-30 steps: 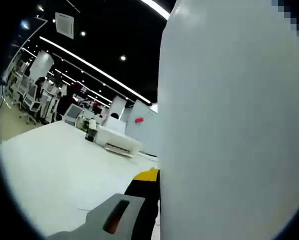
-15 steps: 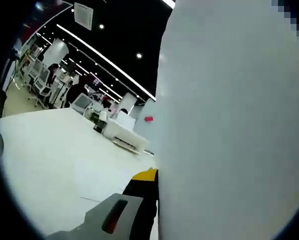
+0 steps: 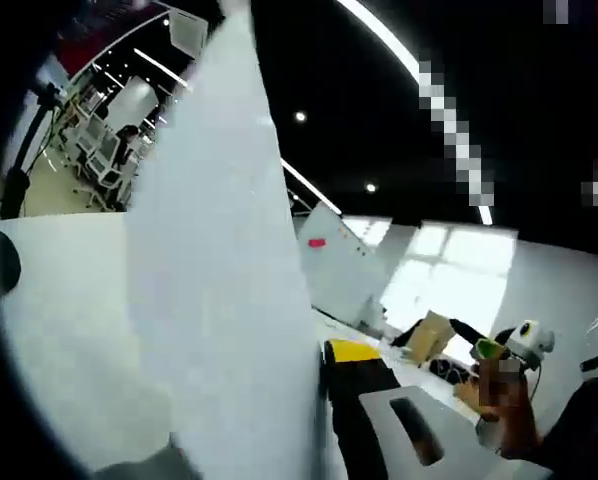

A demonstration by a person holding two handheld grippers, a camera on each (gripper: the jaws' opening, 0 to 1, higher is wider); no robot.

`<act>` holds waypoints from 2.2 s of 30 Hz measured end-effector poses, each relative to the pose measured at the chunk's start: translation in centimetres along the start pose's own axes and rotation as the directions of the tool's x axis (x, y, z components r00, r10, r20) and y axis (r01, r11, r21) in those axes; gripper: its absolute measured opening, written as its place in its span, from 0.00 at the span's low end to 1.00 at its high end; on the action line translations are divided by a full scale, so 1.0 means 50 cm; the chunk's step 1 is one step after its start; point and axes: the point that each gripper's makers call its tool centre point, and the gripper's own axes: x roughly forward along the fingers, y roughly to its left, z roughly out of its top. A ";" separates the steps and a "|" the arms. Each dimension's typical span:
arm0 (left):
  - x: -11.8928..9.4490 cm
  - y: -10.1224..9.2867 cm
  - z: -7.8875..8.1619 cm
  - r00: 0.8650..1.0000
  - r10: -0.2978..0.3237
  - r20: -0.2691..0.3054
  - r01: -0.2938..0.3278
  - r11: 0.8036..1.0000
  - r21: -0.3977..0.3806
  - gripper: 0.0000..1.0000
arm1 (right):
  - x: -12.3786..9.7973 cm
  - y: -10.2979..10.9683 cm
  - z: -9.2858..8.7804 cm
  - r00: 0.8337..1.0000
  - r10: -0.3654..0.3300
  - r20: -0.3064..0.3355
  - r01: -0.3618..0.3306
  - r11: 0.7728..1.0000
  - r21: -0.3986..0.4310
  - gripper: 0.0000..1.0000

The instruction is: Organize the stack of printing papers by aligning and flattening the scattered papers on the table

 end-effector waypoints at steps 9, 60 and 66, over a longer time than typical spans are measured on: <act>-0.010 0.024 0.020 0.997 0.040 0.062 -0.037 0.998 -0.047 0.06 | -0.001 -0.003 -0.001 1.000 -0.003 -0.005 0.003 1.000 -0.003 0.82; -0.020 0.111 0.034 0.962 0.150 0.228 -0.067 0.940 -0.334 0.06 | -0.002 -0.011 -0.012 1.000 -0.009 -0.008 0.009 1.000 -0.007 0.81; -0.019 0.111 0.030 0.963 0.148 0.223 -0.064 0.937 -0.344 0.07 | -0.005 -0.017 -0.016 1.000 -0.017 -0.014 0.017 1.000 -0.006 0.82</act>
